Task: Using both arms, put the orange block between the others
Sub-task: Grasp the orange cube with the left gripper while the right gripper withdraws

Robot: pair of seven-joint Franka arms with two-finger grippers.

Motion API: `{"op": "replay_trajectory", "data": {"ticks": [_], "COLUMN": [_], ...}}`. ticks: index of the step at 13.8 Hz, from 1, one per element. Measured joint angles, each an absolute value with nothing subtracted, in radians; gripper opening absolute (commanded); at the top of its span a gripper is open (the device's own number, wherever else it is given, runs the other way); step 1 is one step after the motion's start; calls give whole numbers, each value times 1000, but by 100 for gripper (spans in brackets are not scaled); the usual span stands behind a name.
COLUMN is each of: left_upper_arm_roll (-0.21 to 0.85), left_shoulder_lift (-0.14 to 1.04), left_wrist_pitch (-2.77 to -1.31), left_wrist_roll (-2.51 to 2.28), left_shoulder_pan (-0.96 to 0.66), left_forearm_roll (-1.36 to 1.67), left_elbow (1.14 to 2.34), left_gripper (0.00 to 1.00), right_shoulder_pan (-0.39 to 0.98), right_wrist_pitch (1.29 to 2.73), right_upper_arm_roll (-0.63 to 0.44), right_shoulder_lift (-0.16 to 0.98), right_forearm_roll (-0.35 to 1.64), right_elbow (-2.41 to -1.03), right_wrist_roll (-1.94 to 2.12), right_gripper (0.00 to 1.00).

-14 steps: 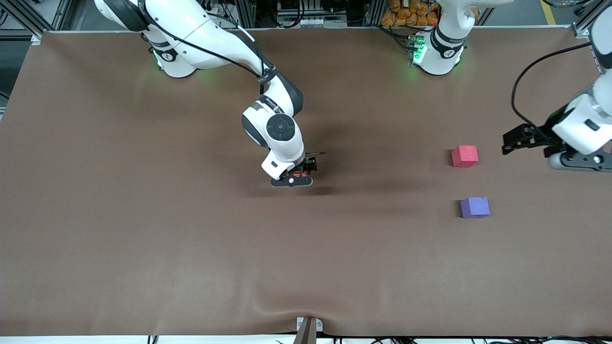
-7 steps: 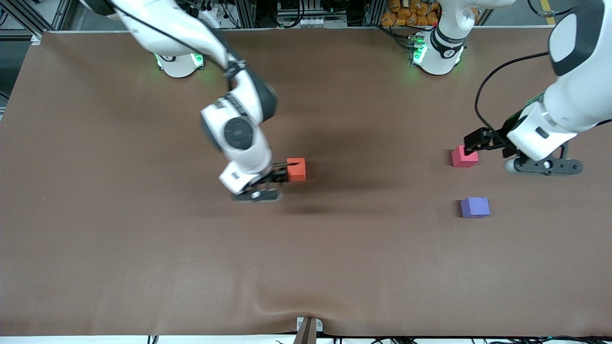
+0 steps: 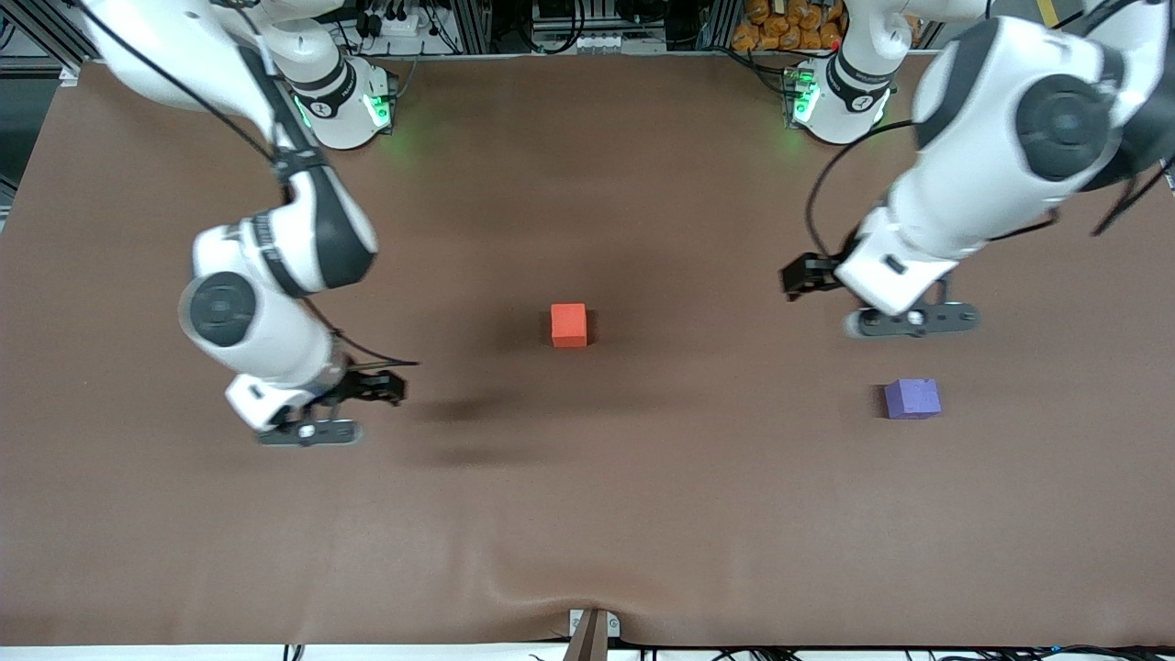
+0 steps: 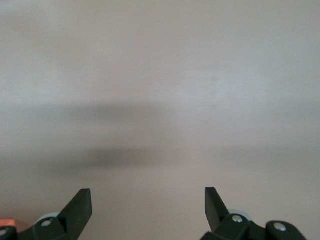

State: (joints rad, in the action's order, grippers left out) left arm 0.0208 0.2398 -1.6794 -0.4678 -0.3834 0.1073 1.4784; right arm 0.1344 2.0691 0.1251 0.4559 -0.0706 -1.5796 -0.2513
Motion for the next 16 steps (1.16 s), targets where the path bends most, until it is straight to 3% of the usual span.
{"op": "replay_trajectory", "data": {"ticks": [12,16], "left_upper_arm_roll": [17,11], "left_shoulder_lift": [504,618], "left_wrist_pitch": [-1928,-2064], "left_wrist_roll": [-796,-874], "left_shoulder_pan": [-706,-792], "left_forearm_roll": [107,70], "left_elbow": [1383,1380], "left_gripper": [100,100], "right_shoulder_pan": [-238,-270], "right_wrist_pitch": [1769,1659], "right_upper_arm_roll": [129,134], "right_shoulder_lift": [170,81], "right_forearm_roll": [-15,17], "right_elbow": [-1654,-1661], "right_wrist_roll": [339,359], "right_gripper": [100,100]}}
